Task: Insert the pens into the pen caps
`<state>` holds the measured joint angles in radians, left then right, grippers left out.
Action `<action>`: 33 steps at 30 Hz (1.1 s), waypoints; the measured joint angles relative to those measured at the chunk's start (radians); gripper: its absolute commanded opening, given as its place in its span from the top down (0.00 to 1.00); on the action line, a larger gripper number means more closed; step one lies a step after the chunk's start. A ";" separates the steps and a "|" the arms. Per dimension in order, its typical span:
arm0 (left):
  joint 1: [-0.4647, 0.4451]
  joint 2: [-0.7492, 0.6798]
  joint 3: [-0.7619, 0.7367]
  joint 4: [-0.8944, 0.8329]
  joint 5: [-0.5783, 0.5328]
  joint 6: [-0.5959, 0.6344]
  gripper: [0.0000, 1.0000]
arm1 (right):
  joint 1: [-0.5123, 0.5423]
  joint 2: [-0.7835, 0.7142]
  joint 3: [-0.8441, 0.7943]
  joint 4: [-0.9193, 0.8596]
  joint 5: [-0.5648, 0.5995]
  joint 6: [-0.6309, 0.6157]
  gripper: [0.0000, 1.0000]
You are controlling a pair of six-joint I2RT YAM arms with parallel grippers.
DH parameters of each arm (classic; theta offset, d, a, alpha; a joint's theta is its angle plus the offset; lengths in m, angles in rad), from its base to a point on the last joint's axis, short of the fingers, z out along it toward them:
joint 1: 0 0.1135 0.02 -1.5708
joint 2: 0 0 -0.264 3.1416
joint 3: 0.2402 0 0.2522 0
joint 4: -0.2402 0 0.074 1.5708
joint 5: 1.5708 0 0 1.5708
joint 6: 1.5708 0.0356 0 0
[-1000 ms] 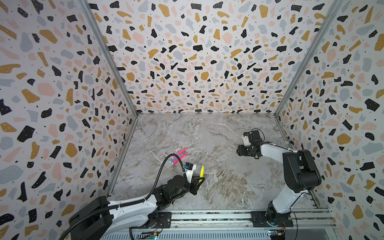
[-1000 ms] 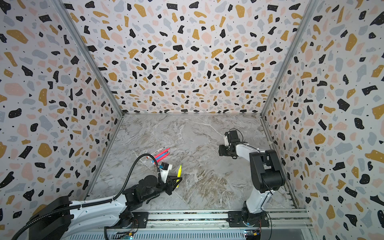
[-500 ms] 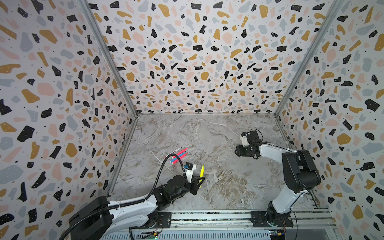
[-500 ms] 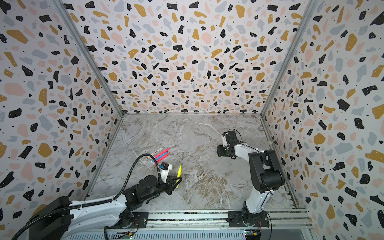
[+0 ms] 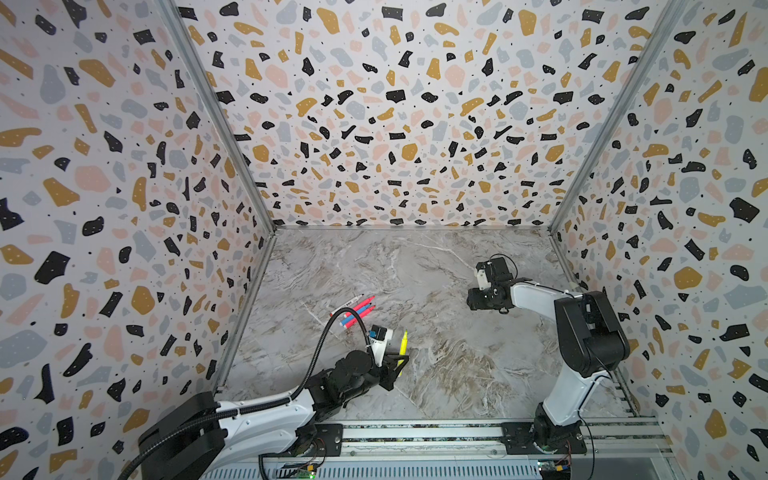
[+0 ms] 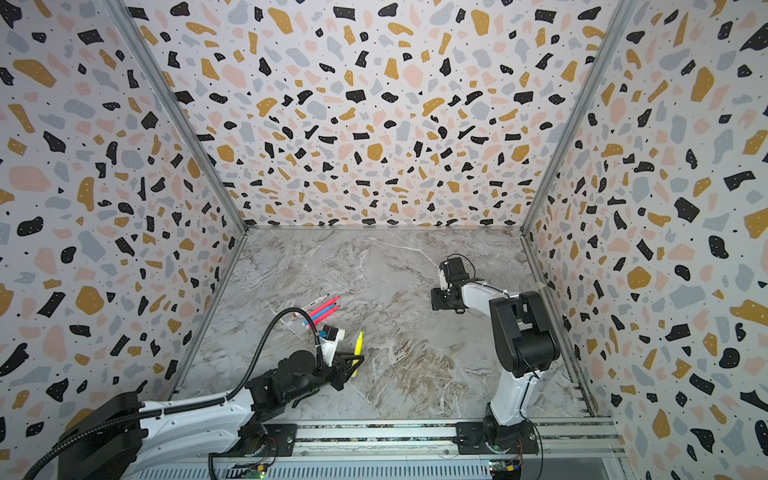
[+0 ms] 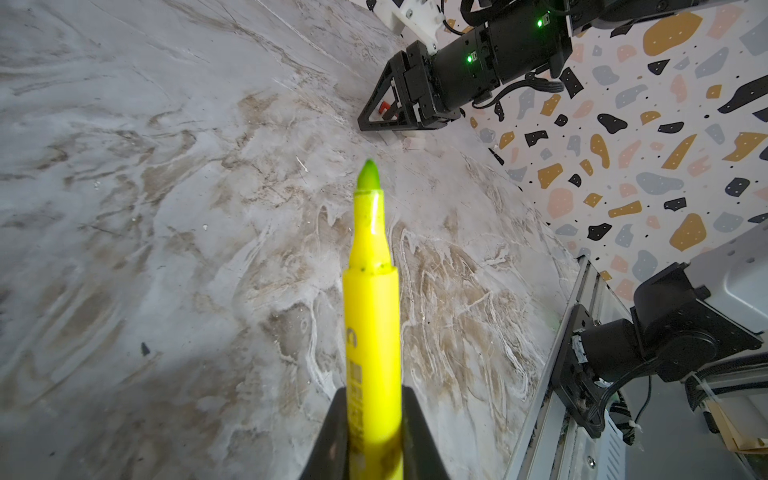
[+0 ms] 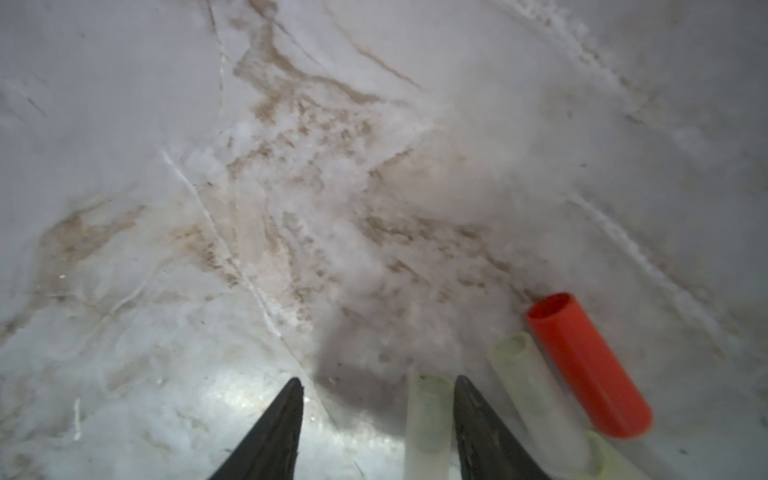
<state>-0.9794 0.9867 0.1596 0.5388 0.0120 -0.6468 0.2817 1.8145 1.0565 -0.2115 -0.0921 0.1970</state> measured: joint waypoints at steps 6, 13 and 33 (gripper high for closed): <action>0.000 0.003 0.000 -0.003 -0.007 0.004 1.00 | 0.020 0.014 0.016 0.002 -0.019 -0.007 0.43; 0.000 0.003 0.000 -0.003 -0.015 0.004 1.00 | 0.056 -0.004 -0.010 0.015 -0.026 -0.004 0.46; 0.000 -0.006 0.000 -0.001 -0.021 0.003 1.00 | 0.119 -0.197 -0.153 -0.014 0.018 0.053 0.47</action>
<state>-0.9794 0.9810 0.1593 0.5377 -0.0093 -0.6437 0.4007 1.6176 0.9031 -0.2256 -0.0738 0.2497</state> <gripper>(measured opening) 0.150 0.528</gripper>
